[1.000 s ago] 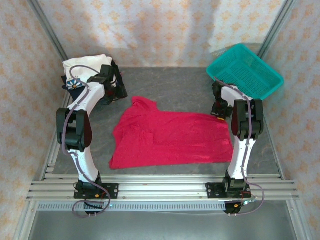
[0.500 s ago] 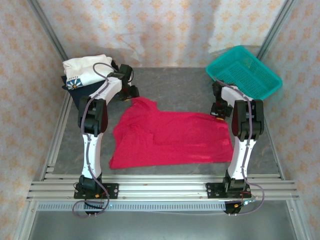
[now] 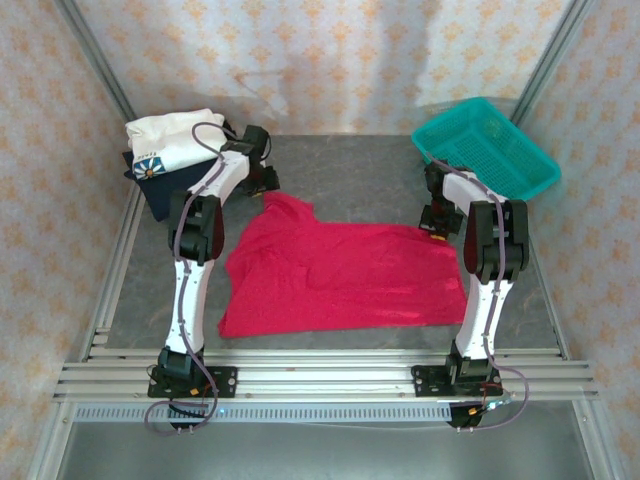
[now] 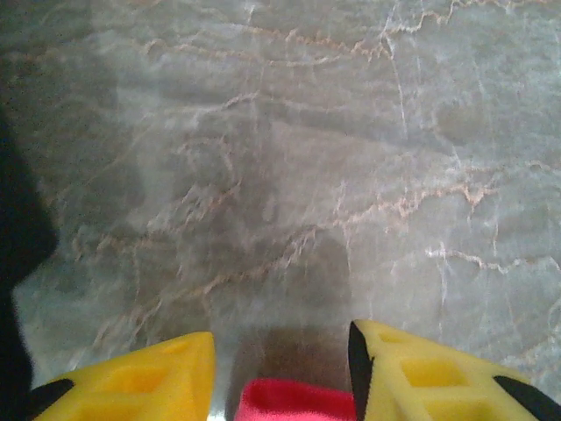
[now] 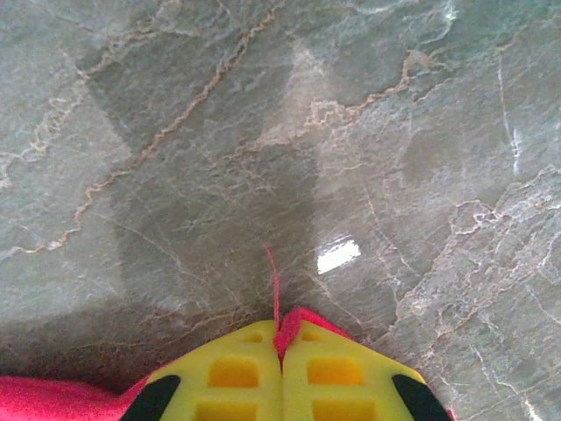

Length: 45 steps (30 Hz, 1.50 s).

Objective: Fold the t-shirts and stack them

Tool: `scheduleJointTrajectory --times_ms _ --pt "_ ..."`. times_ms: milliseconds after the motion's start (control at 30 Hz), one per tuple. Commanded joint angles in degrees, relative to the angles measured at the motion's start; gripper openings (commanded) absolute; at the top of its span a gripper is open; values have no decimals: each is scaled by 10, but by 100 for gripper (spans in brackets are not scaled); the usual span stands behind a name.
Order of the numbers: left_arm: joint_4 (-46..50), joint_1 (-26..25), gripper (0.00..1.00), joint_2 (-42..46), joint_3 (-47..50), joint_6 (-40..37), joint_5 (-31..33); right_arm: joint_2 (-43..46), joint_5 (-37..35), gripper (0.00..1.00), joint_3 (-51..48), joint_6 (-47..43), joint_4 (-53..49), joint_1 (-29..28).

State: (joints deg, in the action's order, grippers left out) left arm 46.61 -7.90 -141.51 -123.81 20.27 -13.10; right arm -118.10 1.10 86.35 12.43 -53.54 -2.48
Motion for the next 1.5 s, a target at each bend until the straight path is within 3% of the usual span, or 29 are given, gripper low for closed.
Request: scheduleJointTrajectory --times_ms 0,233,633,867,1233,1467 --pt "43 -6 41 -19 -25 -2 7 23 -6 0 -7 -8 -9 -2" --pt "28 -4 28 -2 19 -4 6 24 -10 0 -1 -11 -12 -2" --pt "29 -4 0 17 15 -35 -59 3 -11 0 43 -8 -23 -2" --pt "28 -3 0 38 -10 -30 -84 2 -15 0 53 -9 -25 -2" --pt "15 24 0 110 30 -36 -10 8 -12 0 80 -8 -22 4" --pt "16 28 0 116 29 -42 -29 6 -2 0 88 -5 -22 5"
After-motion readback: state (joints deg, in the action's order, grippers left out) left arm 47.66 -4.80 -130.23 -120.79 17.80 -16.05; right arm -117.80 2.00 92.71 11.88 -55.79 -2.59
